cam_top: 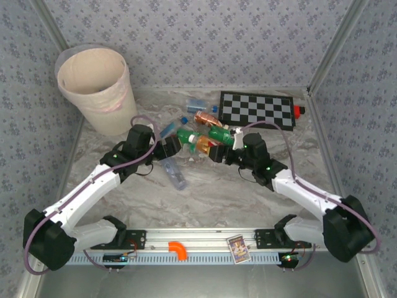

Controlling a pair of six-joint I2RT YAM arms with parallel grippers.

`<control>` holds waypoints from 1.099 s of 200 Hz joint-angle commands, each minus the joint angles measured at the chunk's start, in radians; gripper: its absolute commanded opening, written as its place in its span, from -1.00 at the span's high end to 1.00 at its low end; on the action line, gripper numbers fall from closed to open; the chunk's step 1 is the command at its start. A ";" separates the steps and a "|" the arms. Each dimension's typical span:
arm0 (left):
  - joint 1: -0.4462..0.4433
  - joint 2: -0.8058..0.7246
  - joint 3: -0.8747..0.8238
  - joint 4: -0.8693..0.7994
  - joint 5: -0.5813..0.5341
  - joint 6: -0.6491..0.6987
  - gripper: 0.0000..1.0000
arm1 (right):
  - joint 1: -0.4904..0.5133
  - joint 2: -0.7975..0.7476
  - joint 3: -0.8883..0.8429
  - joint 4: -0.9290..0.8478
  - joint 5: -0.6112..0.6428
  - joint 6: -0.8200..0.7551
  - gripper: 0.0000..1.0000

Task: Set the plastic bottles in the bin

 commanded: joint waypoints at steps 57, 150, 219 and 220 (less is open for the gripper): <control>0.018 0.041 -0.083 0.538 0.242 -0.463 -0.50 | 0.072 -0.154 -0.036 -0.056 0.144 -0.117 -0.35; -0.069 0.145 -0.153 0.761 0.221 -0.626 -0.34 | 0.148 -0.112 -0.008 -0.020 0.207 -0.147 -0.34; -0.091 0.122 -0.160 0.596 0.100 -0.592 -0.27 | 0.163 -0.136 -0.012 -0.034 0.246 -0.157 -0.35; -0.090 0.121 -0.159 0.593 0.099 -0.591 -0.27 | 0.164 -0.136 -0.012 -0.034 0.247 -0.157 -0.35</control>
